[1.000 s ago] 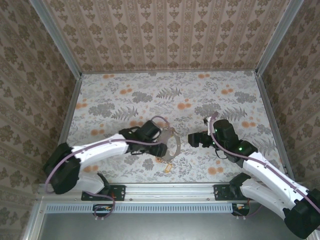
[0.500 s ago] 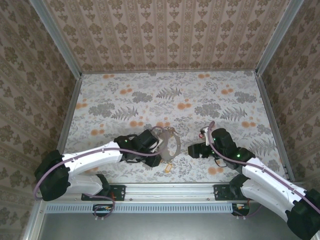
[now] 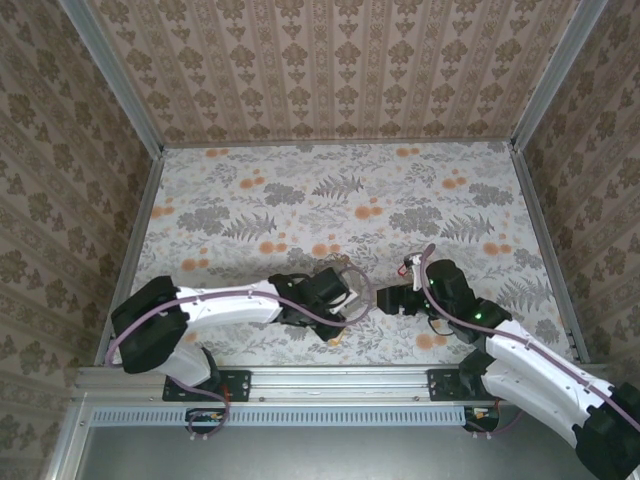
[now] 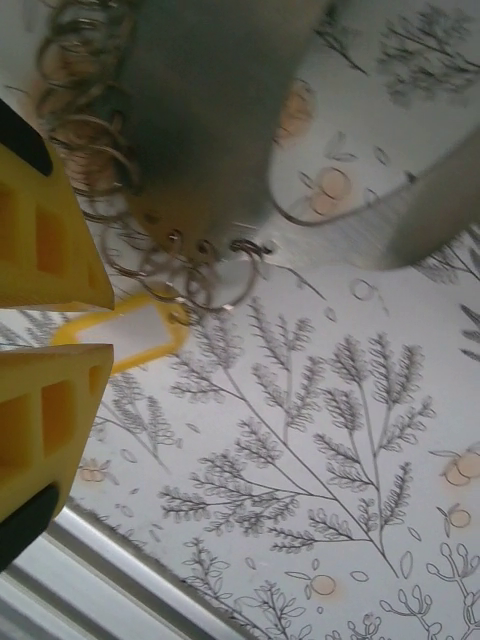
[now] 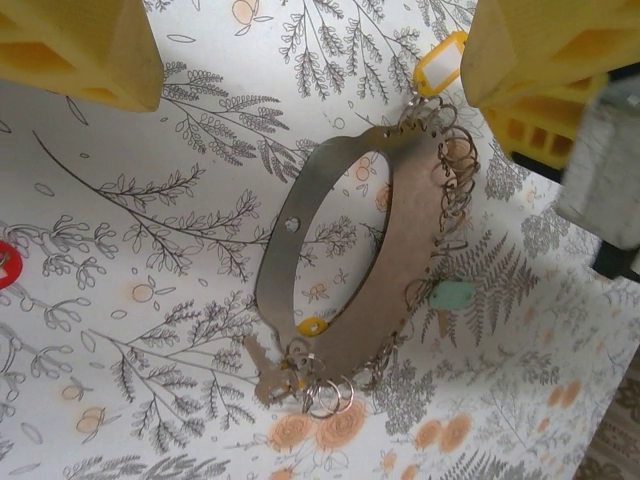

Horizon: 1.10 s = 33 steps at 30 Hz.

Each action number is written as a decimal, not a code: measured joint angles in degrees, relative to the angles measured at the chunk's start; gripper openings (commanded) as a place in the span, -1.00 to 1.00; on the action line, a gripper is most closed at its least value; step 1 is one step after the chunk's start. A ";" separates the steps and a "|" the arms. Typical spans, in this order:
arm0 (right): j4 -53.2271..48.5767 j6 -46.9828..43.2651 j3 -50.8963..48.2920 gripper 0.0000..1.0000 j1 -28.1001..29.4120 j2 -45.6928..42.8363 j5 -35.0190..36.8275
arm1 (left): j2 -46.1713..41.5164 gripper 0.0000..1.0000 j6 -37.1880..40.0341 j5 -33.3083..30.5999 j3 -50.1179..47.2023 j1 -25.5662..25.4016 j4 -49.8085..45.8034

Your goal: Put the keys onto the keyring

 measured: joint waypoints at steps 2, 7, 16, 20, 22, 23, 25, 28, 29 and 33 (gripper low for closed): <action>-0.17 0.20 -0.02 0.61 0.00 -0.70 0.20 | 1.29 -0.64 1.16 -0.70 1.01 -0.66 0.13; -0.17 0.33 -0.02 0.63 0.00 -0.85 0.63 | 3.93 -0.59 3.43 -2.43 2.08 -1.53 0.17; -0.22 0.35 -0.09 0.65 -0.20 -1.25 1.49 | 7.45 -0.54 5.62 -5.86 3.61 -2.93 -0.44; -0.39 0.44 -0.33 0.65 -0.35 -1.95 1.51 | 7.56 -0.57 6.21 -7.61 3.98 -2.93 -1.03; -0.52 0.50 -0.35 0.65 -0.42 -2.25 1.53 | 7.56 -0.61 6.40 -8.39 3.98 -2.95 -1.36; -0.55 0.52 -0.37 0.65 -0.46 -2.38 1.53 | 7.56 -0.63 6.45 -8.70 3.98 -2.95 -1.42; -0.55 0.52 -0.46 0.65 -0.57 -2.75 1.53 | 7.56 -0.70 6.58 -9.22 3.98 -2.99 -1.51; -0.55 0.52 -0.76 0.65 -0.68 -3.26 1.66 | 7.56 -0.81 6.60 -9.77 3.96 -3.17 -1.53; -0.57 0.52 -0.81 0.65 -0.74 -3.30 1.66 | 7.56 -0.87 6.56 -9.84 3.96 -3.21 -1.53; -0.57 0.55 -1.14 0.65 -0.90 -3.74 1.68 | 7.45 -1.00 6.43 -10.08 3.96 -3.23 -1.62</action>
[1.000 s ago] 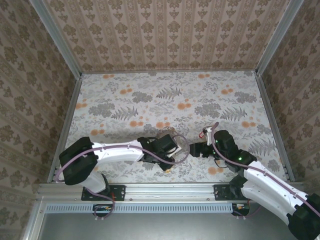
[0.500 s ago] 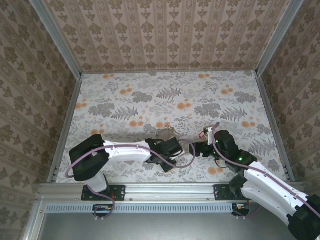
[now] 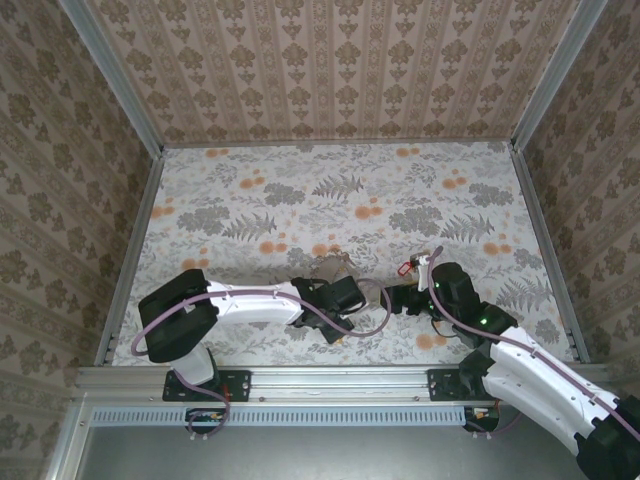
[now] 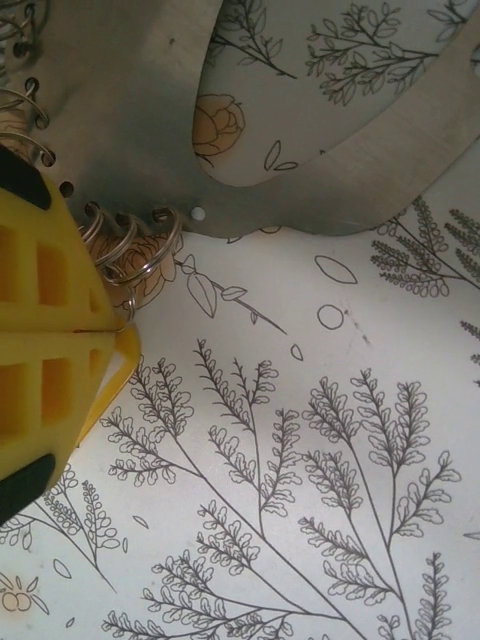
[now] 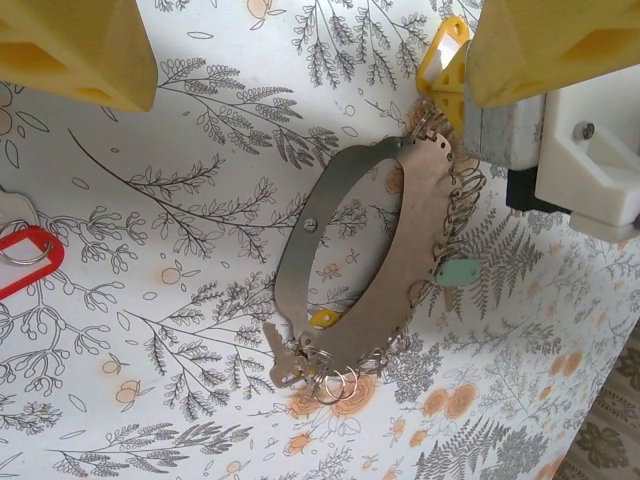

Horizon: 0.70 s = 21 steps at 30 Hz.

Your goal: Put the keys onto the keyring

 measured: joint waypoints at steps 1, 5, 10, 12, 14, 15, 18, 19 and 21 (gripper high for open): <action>0.00 0.00 -0.02 0.65 -0.04 -0.11 0.00 | -0.13 -1.00 -0.02 -0.07 0.02 -0.02 -0.13; 0.02 -0.02 -0.02 0.64 -0.15 -0.26 0.00 | -2.91 -1.00 -0.07 0.24 0.02 0.07 -1.29; 0.13 -0.07 -0.04 0.63 -0.20 -0.52 -0.35 | -10.34 -1.00 -0.28 3.28 -0.55 2.73 -1.44; 0.42 -0.20 -0.04 0.63 -0.20 -0.87 -0.72 | -13.75 -0.94 -0.28 4.37 -1.14 4.61 -1.44; 0.44 -0.24 -0.04 0.68 -0.20 -1.51 -1.27 | -15.50 -0.61 -0.15 5.46 -1.51 5.60 -1.40; 0.44 -0.22 -0.04 0.72 -0.20 -1.86 -1.36 | -15.67 -0.42 -0.31 6.23 -1.55 5.62 -1.22; 0.33 0.57 -0.31 0.91 -0.20 -2.95 -1.20 | -13.49 -0.20 -1.18 7.37 -1.55 4.79 -0.81; -0.07 0.96 -0.37 0.95 -0.20 -3.13 -0.72 | -12.28 -0.20 -1.51 7.52 -1.55 4.44 -0.76; -1.73 2.36 -0.39 0.99 -0.20 -3.17 1.46 | -9.03 -0.22 -2.01 7.54 -1.51 3.80 -0.74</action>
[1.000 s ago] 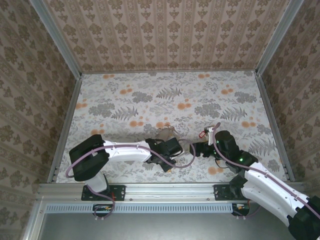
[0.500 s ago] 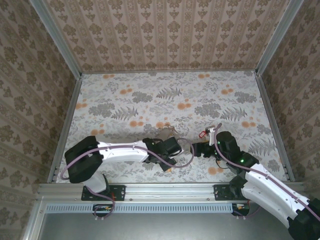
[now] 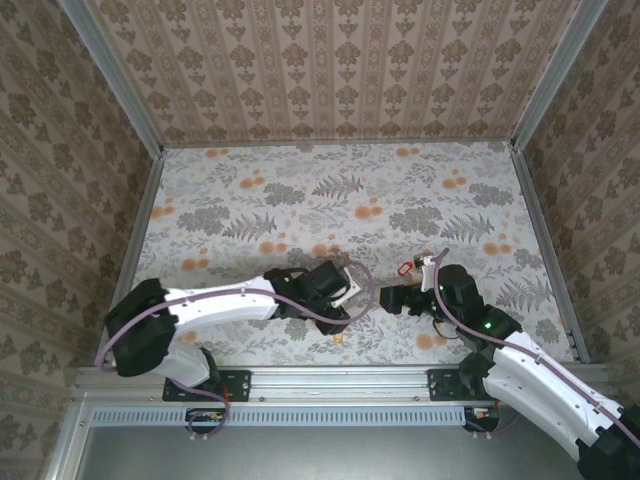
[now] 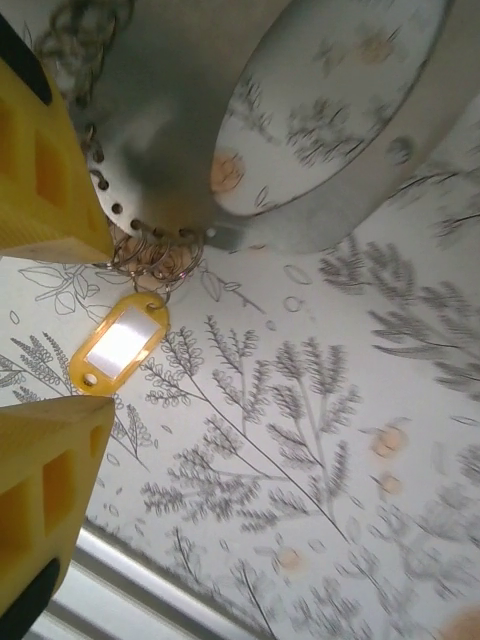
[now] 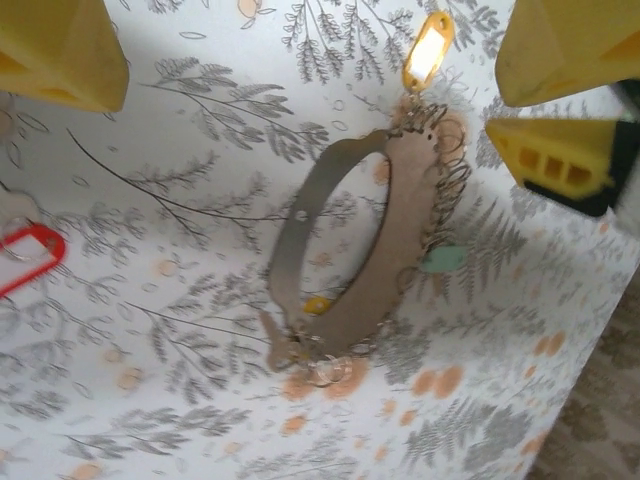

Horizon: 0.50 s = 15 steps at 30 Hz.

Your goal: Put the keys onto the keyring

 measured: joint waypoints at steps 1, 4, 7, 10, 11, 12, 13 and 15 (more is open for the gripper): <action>-0.59 0.50 -0.07 1.00 0.00 -0.07 0.85 | 1.22 -0.23 -0.22 -0.04 0.02 -0.17 -0.11; -1.49 2.36 -0.98 1.00 -0.11 -1.38 3.48 | 5.16 -0.29 -1.27 -1.29 1.57 -0.83 -1.49; -1.51 3.54 -1.60 1.00 -0.24 -2.56 5.46 | 8.00 -0.36 -2.43 -3.28 4.42 -1.20 -2.75; -1.44 3.96 -1.60 1.00 -0.61 -2.60 6.56 | 9.40 -0.37 -3.41 -4.61 6.14 -1.20 -2.86; -1.42 4.09 -1.60 1.00 -0.72 -2.60 6.82 | 9.46 -0.37 -3.76 -4.87 6.27 -1.20 -2.84; -1.36 4.28 -1.60 1.00 -0.79 -2.60 7.08 | 9.46 -0.37 -4.09 -5.29 6.38 -1.22 -2.99; -1.31 4.42 -1.60 1.00 -0.79 -2.60 7.26 | 9.55 -0.38 -4.28 -5.64 6.58 -1.31 -3.30; -1.31 4.52 -1.60 1.00 -1.01 -2.60 7.45 | 10.36 -0.38 -4.55 -6.67 7.61 -1.62 -4.28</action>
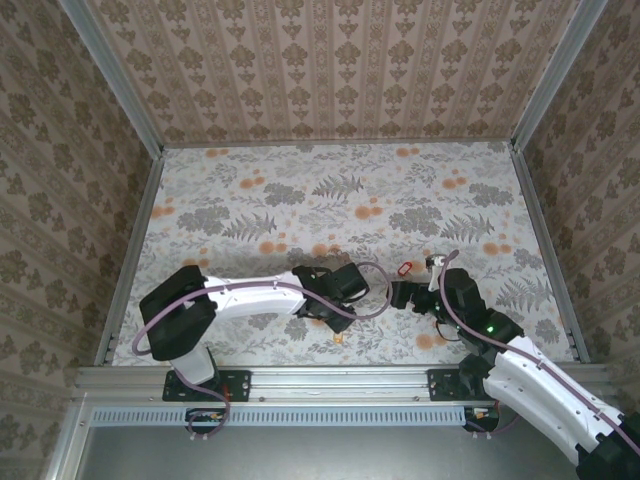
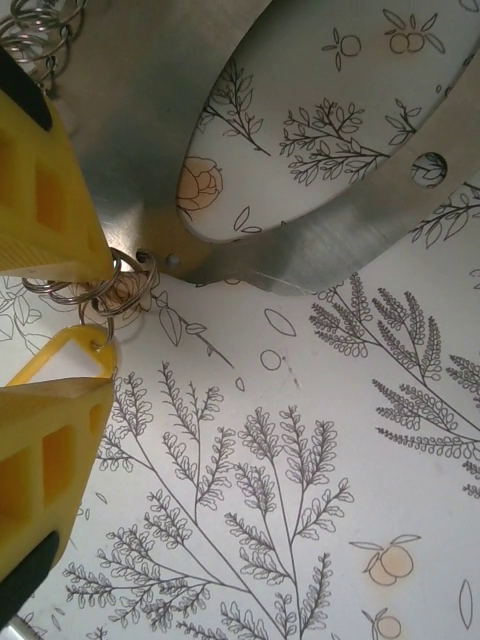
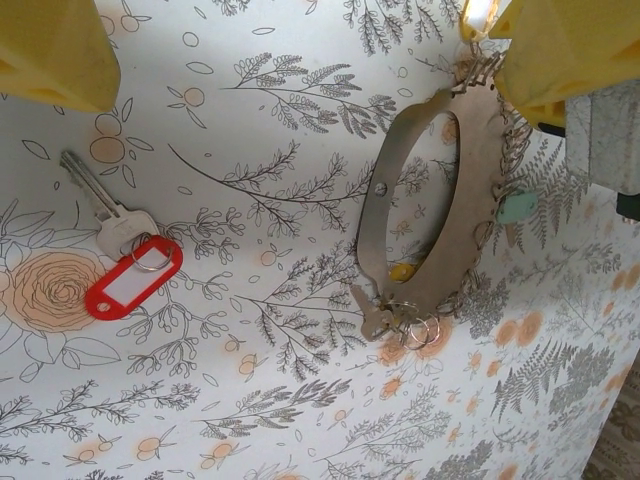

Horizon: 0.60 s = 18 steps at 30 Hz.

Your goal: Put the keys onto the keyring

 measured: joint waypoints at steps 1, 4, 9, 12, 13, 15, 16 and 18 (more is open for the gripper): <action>0.00 0.02 0.00 1.00 -0.11 0.00 0.00 | 0.63 -0.38 -0.17 -0.57 0.61 -0.20 -0.39; 0.00 0.15 -0.02 1.00 -0.39 0.00 0.15 | 2.75 -0.39 -0.74 -1.88 2.03 -0.46 -1.36; -0.31 0.15 -0.02 1.00 -0.74 -1.11 0.17 | 5.18 -0.46 -1.22 -3.89 3.39 -0.87 -3.19; -0.57 0.13 -0.02 1.00 -1.36 -1.88 0.17 | 6.54 -0.56 -1.53 -5.33 4.35 -1.14 -4.22; -0.59 0.13 -0.02 1.00 -1.53 -1.88 0.17 | 6.73 -0.59 -1.66 -5.64 4.44 -1.16 -4.33; -0.63 0.13 0.00 1.00 -1.77 -1.90 0.15 | 6.82 -0.65 -1.92 -6.08 4.44 -1.18 -4.74; -0.68 0.13 -0.02 1.00 -1.88 -1.90 0.15 | 6.80 -0.67 -2.03 -6.19 4.44 -1.18 -4.85; -1.14 0.13 -0.02 1.00 -2.01 -2.19 0.15 | 6.82 -0.72 -2.23 -6.56 4.55 -1.20 -5.09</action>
